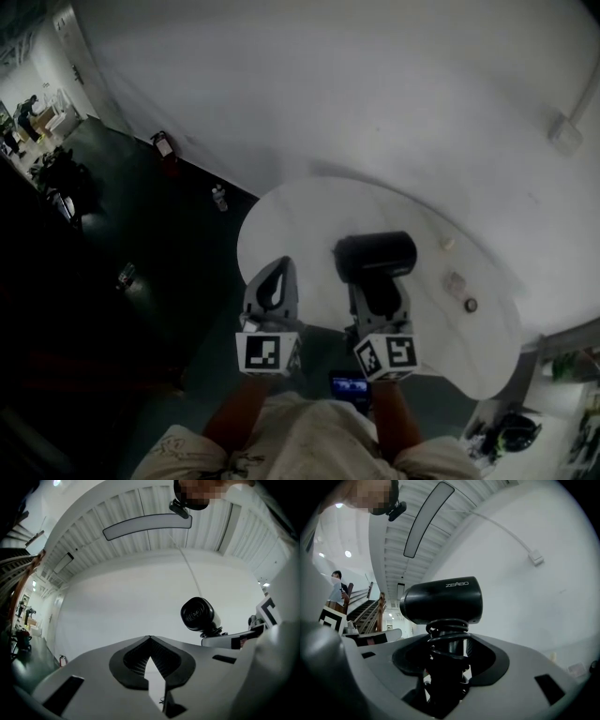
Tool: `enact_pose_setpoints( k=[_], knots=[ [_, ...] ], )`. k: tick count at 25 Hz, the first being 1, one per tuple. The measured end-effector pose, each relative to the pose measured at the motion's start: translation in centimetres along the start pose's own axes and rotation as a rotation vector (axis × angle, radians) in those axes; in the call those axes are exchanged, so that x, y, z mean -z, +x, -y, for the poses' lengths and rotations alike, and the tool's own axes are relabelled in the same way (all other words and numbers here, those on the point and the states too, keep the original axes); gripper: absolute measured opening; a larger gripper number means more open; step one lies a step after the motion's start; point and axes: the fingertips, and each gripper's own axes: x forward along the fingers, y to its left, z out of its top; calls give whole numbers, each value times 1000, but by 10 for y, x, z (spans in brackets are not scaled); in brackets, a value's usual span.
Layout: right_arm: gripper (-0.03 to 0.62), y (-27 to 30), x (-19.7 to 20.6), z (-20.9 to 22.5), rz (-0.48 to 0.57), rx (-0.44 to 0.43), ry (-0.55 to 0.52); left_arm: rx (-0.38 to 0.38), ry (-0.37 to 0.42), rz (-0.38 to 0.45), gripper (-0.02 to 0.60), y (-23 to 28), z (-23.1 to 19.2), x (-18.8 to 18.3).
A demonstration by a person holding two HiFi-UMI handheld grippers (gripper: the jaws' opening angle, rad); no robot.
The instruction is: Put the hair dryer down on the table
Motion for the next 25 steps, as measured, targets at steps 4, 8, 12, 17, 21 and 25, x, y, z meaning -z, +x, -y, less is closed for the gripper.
enact_pose_setpoints(
  k=[4, 8, 12, 17, 21, 25],
  knots=[
    [232, 27, 22, -7, -47, -3, -6, -23, -7, -9, -3, 6, -22, 5],
    [232, 56, 49, -13, -126, -12, -22, -42, 4, -18, -3, 16, -43, 11],
    [232, 83, 95, -11, -241, -12, -37, -46, -1, -27, -2, 27, -59, 16],
    [232, 107, 161, -11, -406, -27, -37, -61, -17, -29, -3, 33, -75, 22],
    [232, 117, 212, -4, -532, -13, -33, -63, -15, -27, -3, 39, -83, 24],
    [232, 117, 249, 1, -657, 0, -30, -73, -20, -41, -3, 40, -90, 28]
  ],
)
